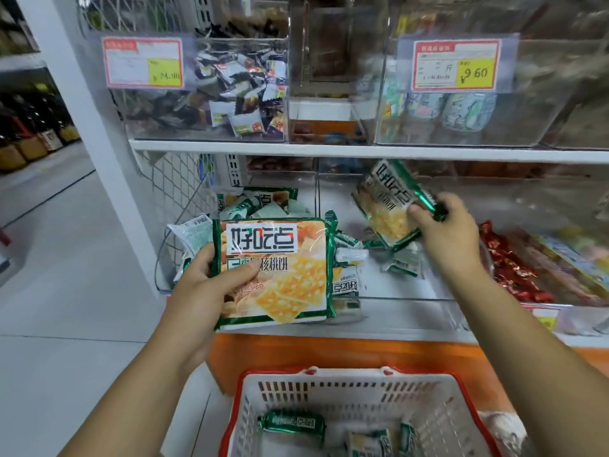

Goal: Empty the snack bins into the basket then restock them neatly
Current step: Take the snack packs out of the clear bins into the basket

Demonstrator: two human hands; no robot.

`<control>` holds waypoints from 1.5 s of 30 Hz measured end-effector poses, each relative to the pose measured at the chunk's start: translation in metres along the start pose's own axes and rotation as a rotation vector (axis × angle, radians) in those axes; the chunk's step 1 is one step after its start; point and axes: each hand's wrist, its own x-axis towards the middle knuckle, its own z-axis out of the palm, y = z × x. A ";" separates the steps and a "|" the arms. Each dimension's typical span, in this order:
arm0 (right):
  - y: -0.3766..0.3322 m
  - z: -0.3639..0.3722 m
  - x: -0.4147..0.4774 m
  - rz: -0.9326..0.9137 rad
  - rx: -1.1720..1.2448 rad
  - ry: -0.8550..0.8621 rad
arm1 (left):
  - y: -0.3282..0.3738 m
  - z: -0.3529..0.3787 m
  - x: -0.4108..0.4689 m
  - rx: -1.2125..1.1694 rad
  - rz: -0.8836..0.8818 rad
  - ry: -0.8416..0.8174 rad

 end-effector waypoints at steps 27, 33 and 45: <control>0.205 0.144 -0.289 0.550 -0.350 -0.902 | -0.124 -0.156 -0.073 0.292 -0.524 0.015; 0.187 0.128 -0.284 0.426 -0.485 -0.762 | -0.153 -0.138 -0.070 0.250 -0.595 -0.057; 0.114 0.065 -0.237 0.526 -0.066 -0.980 | -0.184 -0.078 -0.076 0.671 -0.263 -0.140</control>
